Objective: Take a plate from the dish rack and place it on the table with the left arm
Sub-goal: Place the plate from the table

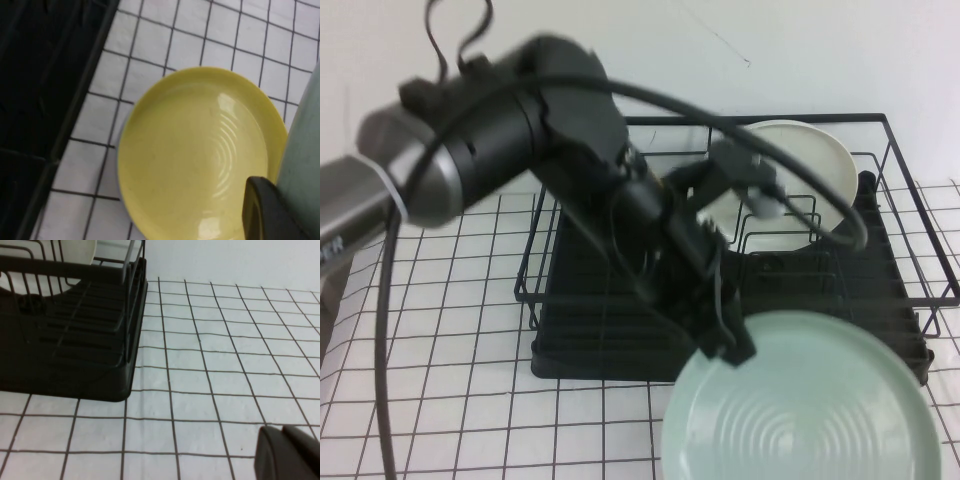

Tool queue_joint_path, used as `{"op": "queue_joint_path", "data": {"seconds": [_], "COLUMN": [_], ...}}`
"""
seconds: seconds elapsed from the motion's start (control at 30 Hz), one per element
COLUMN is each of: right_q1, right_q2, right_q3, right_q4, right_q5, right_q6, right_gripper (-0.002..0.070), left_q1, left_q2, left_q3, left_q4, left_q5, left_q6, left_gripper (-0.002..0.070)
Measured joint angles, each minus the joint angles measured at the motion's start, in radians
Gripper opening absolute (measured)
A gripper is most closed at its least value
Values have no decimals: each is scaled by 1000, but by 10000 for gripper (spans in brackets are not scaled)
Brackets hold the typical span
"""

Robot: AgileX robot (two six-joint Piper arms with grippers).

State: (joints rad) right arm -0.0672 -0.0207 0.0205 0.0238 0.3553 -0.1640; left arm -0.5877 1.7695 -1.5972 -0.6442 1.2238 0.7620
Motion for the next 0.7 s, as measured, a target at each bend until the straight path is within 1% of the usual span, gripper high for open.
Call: {"op": "queue_joint_path", "data": {"seconds": [0.13,0.23,0.5,0.7], "right_q1": [0,0,0,0], "right_q2": [0,0,0,0], "right_q3": [0,0,0,0], "right_q4": [0,0,0,0], "right_q5": [0,0,0,0], "right_q6": [0,0,0,0], "right_gripper": [-1,-1,-1,-1], "left_q1": [-18,-18,-18,-18], "left_q2": [0,4,71,102], "left_q3": [123,173,184,184], "left_q4": [-2,-3,-3,1], "left_q5": [-75,-139,-253,-251], "left_q6": [-4,-6,-12,-12], "left_gripper": [45,45,45,45]}}
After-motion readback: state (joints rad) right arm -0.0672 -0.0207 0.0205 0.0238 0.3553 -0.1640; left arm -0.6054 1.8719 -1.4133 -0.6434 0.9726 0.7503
